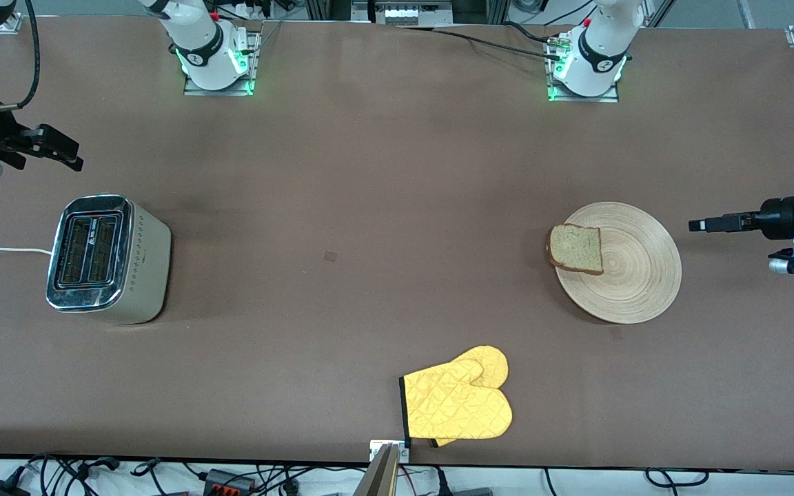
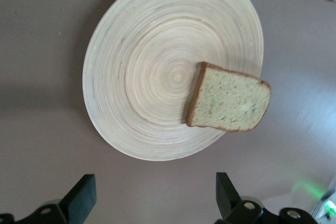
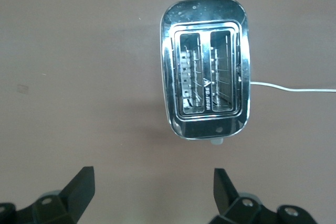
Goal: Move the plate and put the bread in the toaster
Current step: 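Push the plate with the left gripper while the right gripper nears the toaster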
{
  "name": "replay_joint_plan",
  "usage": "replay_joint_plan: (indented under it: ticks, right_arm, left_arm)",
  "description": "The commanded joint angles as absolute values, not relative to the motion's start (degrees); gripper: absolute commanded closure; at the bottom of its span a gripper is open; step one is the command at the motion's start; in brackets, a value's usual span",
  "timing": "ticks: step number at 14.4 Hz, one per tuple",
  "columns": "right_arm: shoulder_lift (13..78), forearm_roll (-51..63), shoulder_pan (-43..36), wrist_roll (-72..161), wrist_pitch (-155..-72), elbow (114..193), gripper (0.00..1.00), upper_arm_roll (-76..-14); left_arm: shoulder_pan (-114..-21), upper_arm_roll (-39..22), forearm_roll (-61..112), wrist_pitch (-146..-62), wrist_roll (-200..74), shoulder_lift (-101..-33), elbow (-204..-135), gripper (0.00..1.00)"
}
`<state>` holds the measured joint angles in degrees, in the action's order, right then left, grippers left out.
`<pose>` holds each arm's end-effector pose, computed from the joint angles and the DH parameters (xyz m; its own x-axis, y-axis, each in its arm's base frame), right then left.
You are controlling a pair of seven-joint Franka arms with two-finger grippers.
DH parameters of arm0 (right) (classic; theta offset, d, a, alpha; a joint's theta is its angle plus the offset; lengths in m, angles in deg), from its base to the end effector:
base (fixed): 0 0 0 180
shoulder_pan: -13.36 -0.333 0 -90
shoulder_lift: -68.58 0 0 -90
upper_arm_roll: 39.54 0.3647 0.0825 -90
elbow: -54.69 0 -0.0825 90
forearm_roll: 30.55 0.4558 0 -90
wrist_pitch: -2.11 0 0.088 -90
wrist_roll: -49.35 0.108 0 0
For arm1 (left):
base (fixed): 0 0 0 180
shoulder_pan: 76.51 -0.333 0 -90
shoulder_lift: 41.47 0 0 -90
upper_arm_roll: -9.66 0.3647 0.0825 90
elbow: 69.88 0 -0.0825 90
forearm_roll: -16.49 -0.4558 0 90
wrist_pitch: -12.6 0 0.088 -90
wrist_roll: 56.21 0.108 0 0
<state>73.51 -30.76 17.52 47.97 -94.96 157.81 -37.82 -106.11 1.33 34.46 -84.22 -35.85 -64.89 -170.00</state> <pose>0.5991 -0.0252 0.6104 0.9996 -0.0182 -0.0197 -0.0181 -0.9998 0.0057 0.6410 0.2255 0.3240 0.9480 0.0421 -0.3155 0.1885 -0.8729 0.4500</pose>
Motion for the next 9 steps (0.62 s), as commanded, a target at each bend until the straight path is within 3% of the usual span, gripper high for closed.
replay_joint_plan:
  ticks: [1,9]
  right_arm:
    - [72.80,-29.49,18.11,47.33,-95.19,156.57,0.00,-37.52]
    - [70.51,-29.49,17.67,47.33,-95.10,154.10,0.00,-37.34]
  left_arm:
    - [-108.49,0.60,35.83,-83.20,-24.78,-69.23,-168.32,0.00]
    - [-112.71,0.69,39.06,-89.35,-16.13,-76.09,-170.77,0.00]
